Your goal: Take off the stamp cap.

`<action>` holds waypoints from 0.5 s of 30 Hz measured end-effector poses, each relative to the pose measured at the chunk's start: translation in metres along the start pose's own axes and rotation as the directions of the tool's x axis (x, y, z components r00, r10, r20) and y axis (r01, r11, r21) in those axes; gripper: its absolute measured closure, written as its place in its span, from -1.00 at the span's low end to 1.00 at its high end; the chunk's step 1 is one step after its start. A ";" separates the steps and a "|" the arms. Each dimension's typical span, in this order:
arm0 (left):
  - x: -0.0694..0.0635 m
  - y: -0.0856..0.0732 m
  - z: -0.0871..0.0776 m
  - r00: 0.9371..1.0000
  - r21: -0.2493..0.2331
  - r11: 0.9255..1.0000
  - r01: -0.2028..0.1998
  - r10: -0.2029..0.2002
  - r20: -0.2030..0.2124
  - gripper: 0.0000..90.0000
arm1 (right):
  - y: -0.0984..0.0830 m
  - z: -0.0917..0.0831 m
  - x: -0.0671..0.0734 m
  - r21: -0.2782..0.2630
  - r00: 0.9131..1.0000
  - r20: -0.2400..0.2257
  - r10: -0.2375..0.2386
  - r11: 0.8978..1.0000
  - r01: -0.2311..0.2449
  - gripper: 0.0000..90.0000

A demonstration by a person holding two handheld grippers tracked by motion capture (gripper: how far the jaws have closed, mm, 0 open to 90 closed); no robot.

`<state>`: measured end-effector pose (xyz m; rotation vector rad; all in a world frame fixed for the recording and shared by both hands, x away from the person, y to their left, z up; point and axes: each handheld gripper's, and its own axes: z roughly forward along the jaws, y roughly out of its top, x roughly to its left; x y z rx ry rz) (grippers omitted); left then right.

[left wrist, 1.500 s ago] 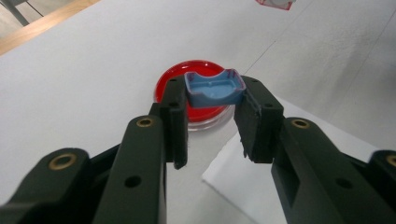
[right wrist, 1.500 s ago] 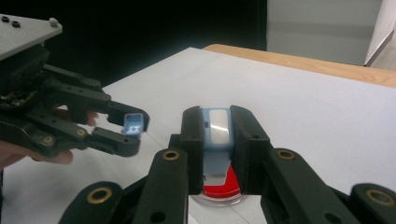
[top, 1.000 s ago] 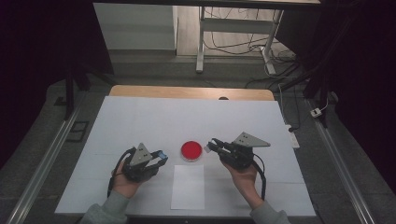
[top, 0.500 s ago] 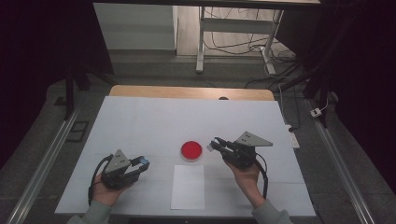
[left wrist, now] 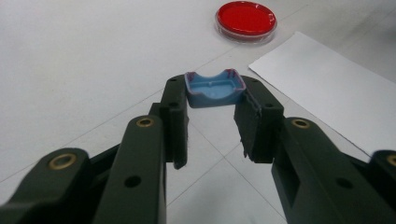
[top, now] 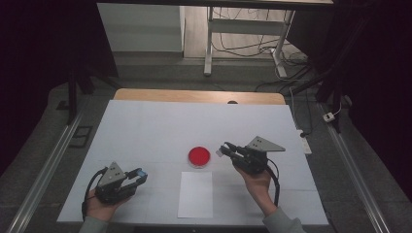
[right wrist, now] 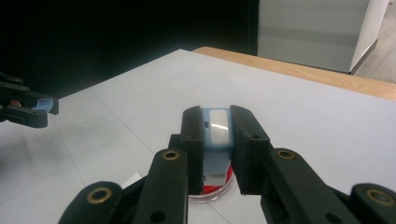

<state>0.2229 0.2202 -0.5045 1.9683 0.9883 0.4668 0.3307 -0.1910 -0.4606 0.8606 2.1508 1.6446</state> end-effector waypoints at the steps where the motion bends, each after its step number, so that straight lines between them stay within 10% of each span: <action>1: 0.000 0.000 0.001 1.000 0.001 1.000 -0.001 0.001 0.002 0.45 | 0.000 0.000 0.000 0.002 1.000 0.000 -0.001 1.000 0.001 0.68; 15: 0.000 0.000 0.001 1.000 -0.002 1.000 0.002 -0.002 -0.009 0.45 | 0.001 0.001 0.002 0.000 1.000 -0.005 -0.007 1.000 0.007 0.68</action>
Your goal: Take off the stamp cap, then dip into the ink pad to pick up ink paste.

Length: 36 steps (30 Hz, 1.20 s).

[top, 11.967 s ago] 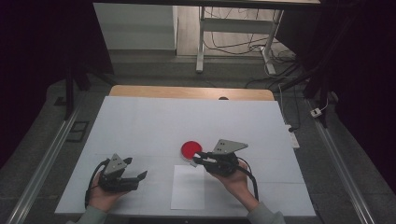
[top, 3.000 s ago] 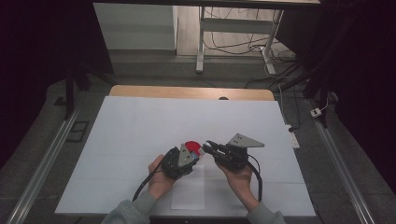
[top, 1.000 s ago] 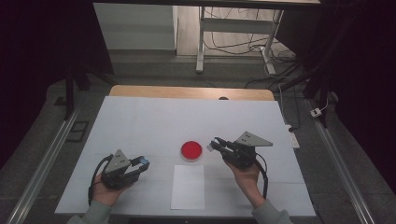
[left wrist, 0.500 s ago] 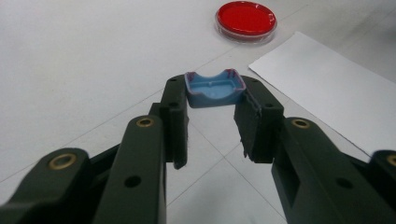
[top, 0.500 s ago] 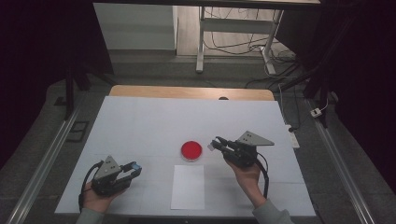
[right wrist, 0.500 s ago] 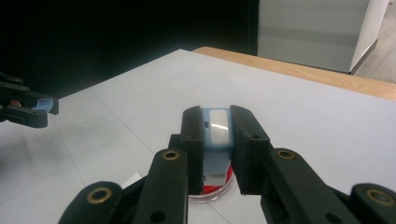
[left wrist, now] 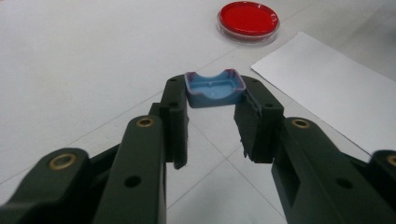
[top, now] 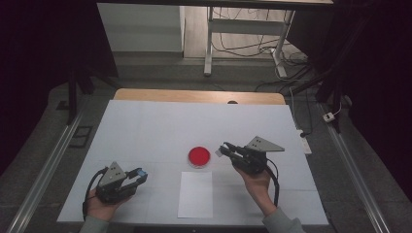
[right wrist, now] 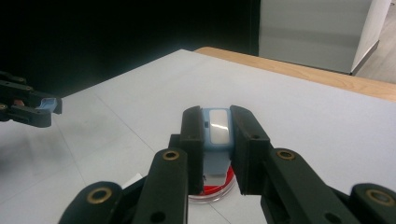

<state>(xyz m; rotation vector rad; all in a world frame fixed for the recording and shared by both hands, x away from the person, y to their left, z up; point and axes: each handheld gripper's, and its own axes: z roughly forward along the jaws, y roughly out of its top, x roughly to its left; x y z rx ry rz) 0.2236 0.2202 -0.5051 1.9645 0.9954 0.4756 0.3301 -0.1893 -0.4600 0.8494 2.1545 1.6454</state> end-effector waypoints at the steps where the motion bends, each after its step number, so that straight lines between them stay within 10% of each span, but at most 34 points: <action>1: 0.000 0.000 0.000 1.000 0.000 1.000 0.001 -0.001 0.000 0.45 | 0.000 0.000 0.000 0.000 1.000 -0.001 -0.001 1.000 0.001 0.68; 36: 0.001 0.000 0.005 1.000 0.007 1.000 0.001 -0.001 0.008 0.45 | 0.008 0.032 0.010 0.060 0.998 -0.035 -0.045 0.997 0.047 0.68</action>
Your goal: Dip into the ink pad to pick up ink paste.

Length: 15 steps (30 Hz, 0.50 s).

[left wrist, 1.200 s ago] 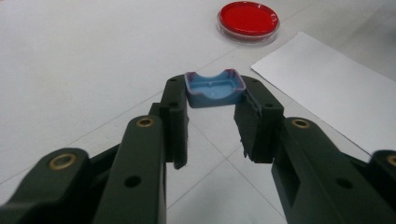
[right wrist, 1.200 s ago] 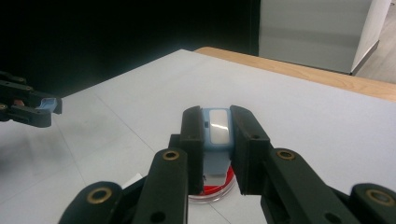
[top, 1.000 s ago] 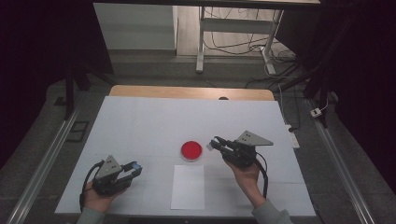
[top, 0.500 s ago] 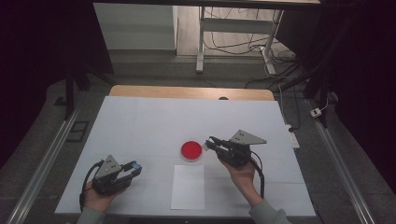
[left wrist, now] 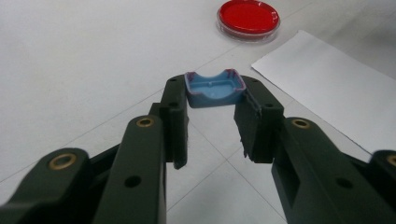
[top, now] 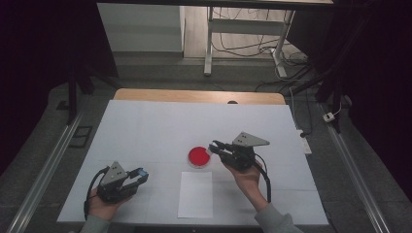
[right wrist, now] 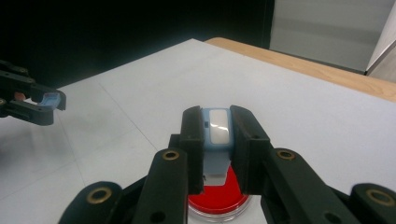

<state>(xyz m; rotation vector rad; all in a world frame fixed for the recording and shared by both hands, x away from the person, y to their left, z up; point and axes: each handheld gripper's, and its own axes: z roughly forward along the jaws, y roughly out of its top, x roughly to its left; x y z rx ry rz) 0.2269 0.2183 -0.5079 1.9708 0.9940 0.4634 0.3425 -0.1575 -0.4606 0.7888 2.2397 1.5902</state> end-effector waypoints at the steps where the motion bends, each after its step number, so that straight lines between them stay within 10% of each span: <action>1: 0.000 0.000 0.000 1.000 0.000 1.000 0.000 0.000 0.001 0.45 | 0.000 0.002 0.000 0.006 1.000 0.001 0.000 1.000 0.000 0.68; 15: -0.002 0.001 0.002 1.000 0.006 1.000 -0.007 0.007 0.004 0.45 | 0.000 0.029 -0.004 0.101 1.000 0.002 -0.011 0.995 0.011 0.68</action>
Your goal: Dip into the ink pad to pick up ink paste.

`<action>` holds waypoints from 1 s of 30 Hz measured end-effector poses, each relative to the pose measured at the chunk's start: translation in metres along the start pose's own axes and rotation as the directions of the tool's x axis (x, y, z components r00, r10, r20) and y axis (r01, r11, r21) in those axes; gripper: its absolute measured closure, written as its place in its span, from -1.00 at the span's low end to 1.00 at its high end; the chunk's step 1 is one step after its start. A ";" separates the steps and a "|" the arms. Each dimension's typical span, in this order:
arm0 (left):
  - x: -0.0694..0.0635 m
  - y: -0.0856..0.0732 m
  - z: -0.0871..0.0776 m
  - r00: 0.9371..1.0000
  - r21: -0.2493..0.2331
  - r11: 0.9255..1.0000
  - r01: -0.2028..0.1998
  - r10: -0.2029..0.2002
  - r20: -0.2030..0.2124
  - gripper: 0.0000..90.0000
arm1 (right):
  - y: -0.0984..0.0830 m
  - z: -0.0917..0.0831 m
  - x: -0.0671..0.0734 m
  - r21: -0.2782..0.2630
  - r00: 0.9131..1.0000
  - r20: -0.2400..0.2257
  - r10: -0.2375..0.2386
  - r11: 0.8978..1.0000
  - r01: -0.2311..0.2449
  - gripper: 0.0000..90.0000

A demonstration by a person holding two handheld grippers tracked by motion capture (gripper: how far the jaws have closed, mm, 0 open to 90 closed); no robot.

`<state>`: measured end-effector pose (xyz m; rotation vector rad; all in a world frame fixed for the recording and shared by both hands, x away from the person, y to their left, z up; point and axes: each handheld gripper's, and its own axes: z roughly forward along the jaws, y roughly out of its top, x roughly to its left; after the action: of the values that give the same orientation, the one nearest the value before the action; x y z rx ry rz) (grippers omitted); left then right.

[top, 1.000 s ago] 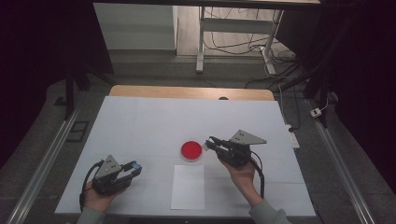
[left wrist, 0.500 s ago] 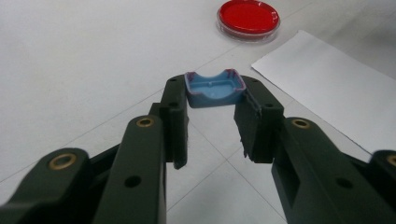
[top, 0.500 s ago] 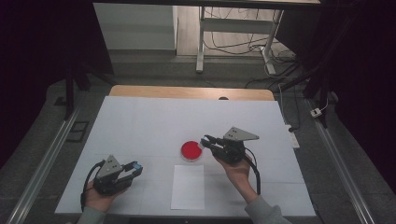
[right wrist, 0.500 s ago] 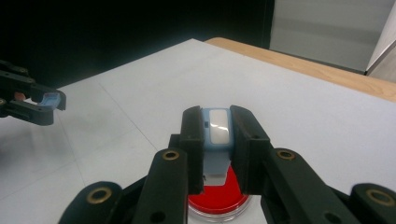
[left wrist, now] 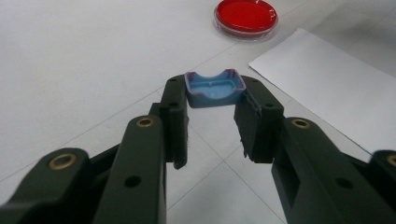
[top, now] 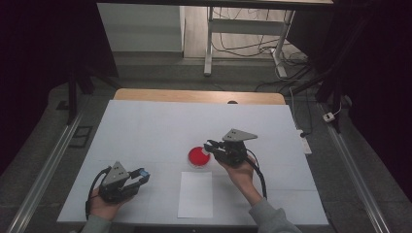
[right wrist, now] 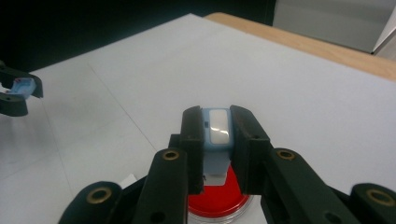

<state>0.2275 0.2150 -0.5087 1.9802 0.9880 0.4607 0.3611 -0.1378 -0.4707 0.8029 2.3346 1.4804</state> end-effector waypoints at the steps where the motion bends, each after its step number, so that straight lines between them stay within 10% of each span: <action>1: 0.000 0.000 0.000 1.000 0.000 1.000 -0.001 0.001 0.000 0.45 | 0.000 0.002 0.000 0.005 1.000 0.001 0.002 1.000 -0.002 0.68; 30: 0.000 -0.001 0.001 1.000 0.008 1.000 0.000 0.000 0.001 0.45 | -0.010 0.026 -0.001 0.106 0.999 0.028 -0.024 0.994 0.021 0.68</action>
<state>0.2282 0.2148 -0.5102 1.9870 0.9906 0.4567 0.3718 -0.1227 -0.4916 0.8161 2.4087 1.3366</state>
